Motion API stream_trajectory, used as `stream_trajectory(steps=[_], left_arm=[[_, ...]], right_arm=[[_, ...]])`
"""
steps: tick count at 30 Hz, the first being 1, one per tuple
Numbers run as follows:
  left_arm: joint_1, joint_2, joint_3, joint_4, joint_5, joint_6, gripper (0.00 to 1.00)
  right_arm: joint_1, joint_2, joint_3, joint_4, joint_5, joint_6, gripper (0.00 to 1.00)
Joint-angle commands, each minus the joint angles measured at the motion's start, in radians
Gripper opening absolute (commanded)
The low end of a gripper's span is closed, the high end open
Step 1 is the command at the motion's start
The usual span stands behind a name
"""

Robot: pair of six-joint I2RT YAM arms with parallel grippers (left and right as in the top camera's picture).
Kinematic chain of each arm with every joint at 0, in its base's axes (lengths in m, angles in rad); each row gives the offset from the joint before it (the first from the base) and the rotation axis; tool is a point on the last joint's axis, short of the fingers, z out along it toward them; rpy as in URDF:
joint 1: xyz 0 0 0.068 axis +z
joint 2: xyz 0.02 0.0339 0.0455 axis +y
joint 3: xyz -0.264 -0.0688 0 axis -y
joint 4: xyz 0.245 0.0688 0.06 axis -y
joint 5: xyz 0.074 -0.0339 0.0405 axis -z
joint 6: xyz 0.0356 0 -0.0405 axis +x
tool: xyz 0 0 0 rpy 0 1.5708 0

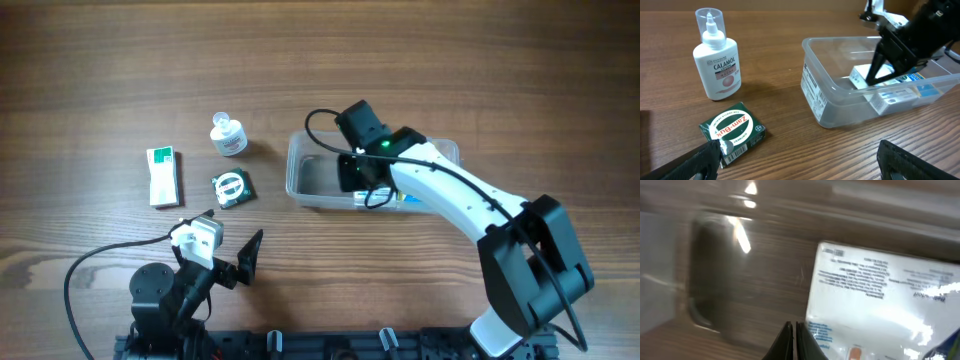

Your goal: Pack container

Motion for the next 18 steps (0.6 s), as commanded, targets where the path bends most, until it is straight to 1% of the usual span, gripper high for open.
stream_trajectory(steps=[1, 4, 8, 12, 16, 18], left_arm=[[-0.005, -0.009, -0.003, 0.003, 0.012, 0.016, 1.0], [-0.005, -0.009, -0.003, 0.003, 0.012, 0.016, 1.0], [-0.005, -0.009, -0.003, 0.003, 0.012, 0.016, 1.0], [-0.005, -0.009, -0.003, 0.003, 0.012, 0.016, 1.0], [-0.005, -0.009, -0.003, 0.003, 0.012, 0.016, 1.0], [-0.005, -0.009, -0.003, 0.003, 0.012, 0.016, 1.0]], right_arm=[[-0.038, 0.011, 0.0, -0.032, 0.049, 0.013, 0.04], [-0.044, -0.003, 0.003, -0.035, 0.042, 0.011, 0.04], [-0.043, -0.068, 0.008, -0.032, -0.026, 0.008, 0.04], [-0.043, -0.22, 0.016, -0.033, -0.055, -0.032, 0.09], [-0.054, -0.397, 0.016, -0.045, 0.005, -0.034, 0.16], [-0.064, -0.457, 0.016, -0.072, 0.055, -0.031, 0.14]])
